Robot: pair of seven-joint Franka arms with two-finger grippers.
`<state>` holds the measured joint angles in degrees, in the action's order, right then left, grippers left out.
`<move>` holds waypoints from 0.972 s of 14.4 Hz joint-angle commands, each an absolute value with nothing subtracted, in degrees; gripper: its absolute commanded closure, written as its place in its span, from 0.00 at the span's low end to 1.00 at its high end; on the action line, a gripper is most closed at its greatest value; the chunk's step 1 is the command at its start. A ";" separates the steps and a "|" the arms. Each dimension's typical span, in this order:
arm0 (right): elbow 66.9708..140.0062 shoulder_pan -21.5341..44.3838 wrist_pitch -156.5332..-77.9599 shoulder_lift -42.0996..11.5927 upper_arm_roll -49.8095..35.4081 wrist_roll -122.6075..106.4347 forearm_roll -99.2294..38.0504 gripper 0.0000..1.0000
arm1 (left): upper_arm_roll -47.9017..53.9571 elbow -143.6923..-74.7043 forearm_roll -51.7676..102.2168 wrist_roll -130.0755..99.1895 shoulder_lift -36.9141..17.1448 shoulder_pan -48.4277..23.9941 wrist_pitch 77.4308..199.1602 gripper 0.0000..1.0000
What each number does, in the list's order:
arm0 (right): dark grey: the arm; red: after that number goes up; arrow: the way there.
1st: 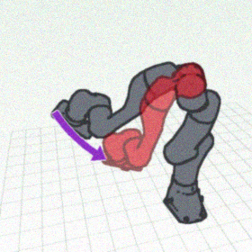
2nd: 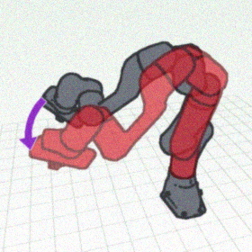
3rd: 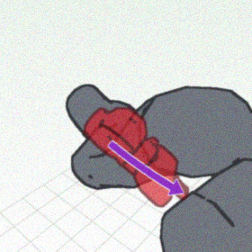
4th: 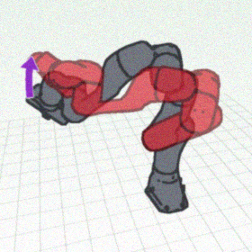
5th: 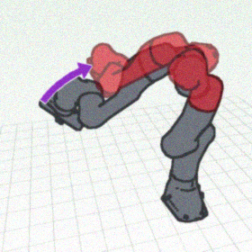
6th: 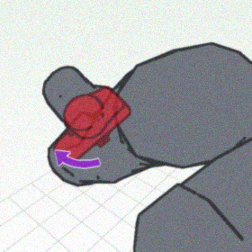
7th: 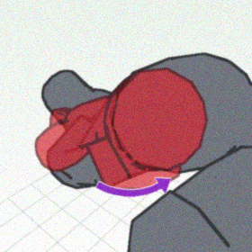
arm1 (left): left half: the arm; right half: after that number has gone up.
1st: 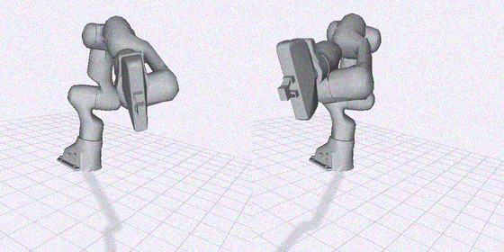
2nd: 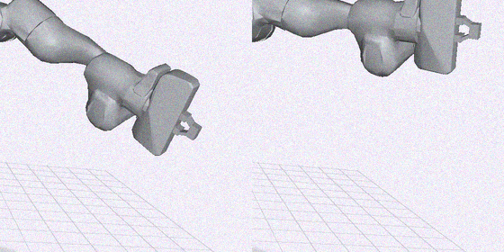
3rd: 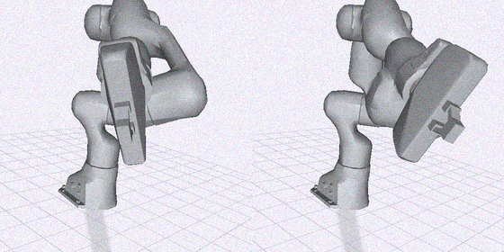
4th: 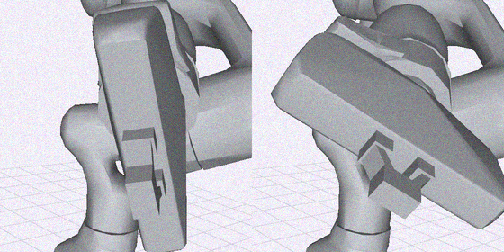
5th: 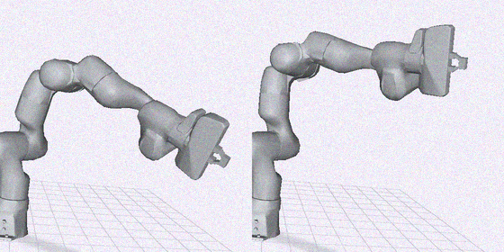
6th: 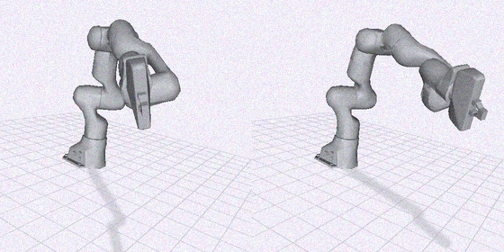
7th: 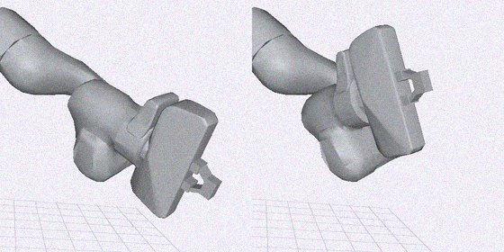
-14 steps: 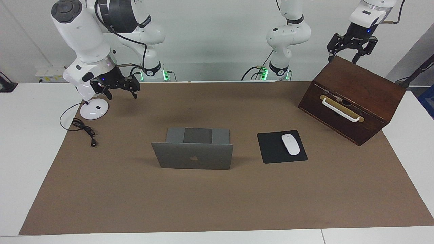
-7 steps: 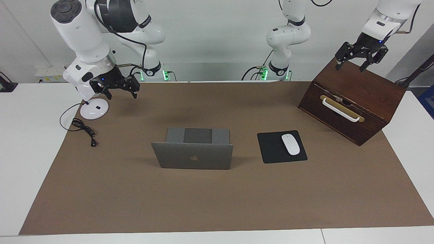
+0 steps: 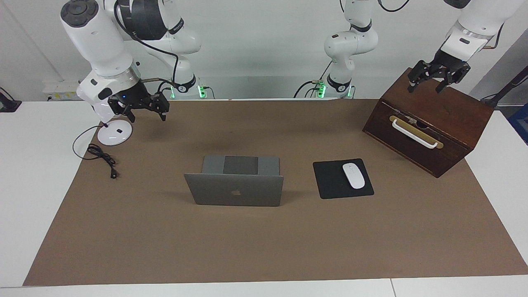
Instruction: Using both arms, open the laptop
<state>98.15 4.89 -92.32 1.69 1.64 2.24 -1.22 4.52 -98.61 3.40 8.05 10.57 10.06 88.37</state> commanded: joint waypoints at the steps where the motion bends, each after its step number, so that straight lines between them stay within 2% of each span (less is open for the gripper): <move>1: 98.00 4.13 -92.99 1.41 1.32 1.76 0.61 0.00 | 4.66 -97.65 2.29 6.76 9.41 9.84 92.01 0.00; 14: 95.63 4.13 -89.22 1.32 4.22 1.23 0.79 0.00 | 4.66 -97.47 1.49 6.94 9.23 9.76 91.58 0.00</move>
